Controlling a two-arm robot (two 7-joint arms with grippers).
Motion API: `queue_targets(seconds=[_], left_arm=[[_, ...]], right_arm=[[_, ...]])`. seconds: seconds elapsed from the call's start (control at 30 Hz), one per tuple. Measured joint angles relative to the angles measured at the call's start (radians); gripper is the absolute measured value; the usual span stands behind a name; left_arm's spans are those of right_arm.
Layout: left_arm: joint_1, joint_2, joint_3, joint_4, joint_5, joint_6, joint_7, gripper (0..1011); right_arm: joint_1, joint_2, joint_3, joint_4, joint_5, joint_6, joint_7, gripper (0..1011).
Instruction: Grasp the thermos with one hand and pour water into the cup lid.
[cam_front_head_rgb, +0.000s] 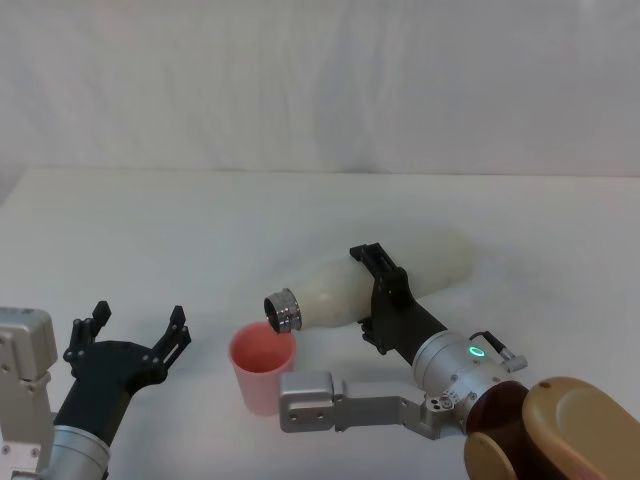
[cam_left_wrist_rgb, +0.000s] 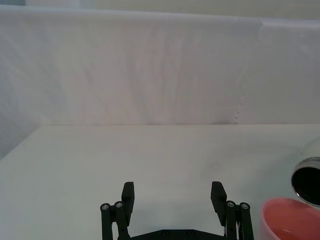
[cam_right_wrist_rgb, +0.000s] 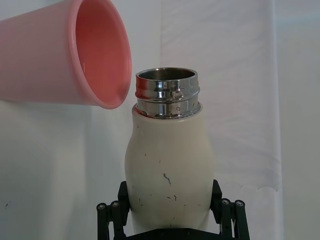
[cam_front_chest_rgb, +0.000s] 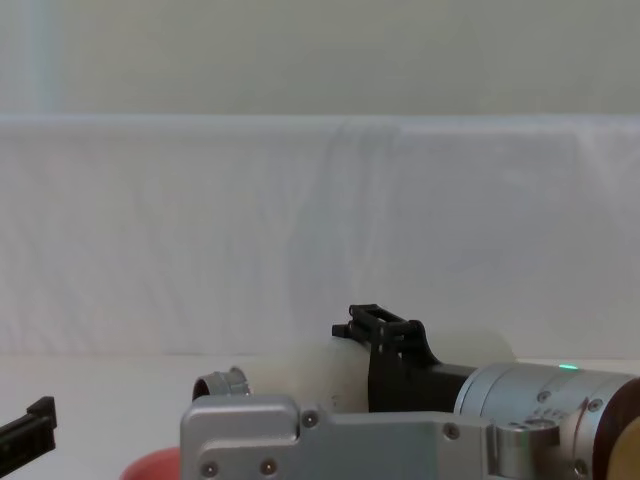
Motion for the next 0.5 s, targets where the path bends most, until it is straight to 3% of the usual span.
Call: queue_targets(seconds=[0.5], left_arm=[[0.000,0.000,0.000,0.000,0.000,0.000,0.000,1001]], right_arm=[[0.003,0.003,-0.007,-0.004,-0.014,0.003,0.005,957]])
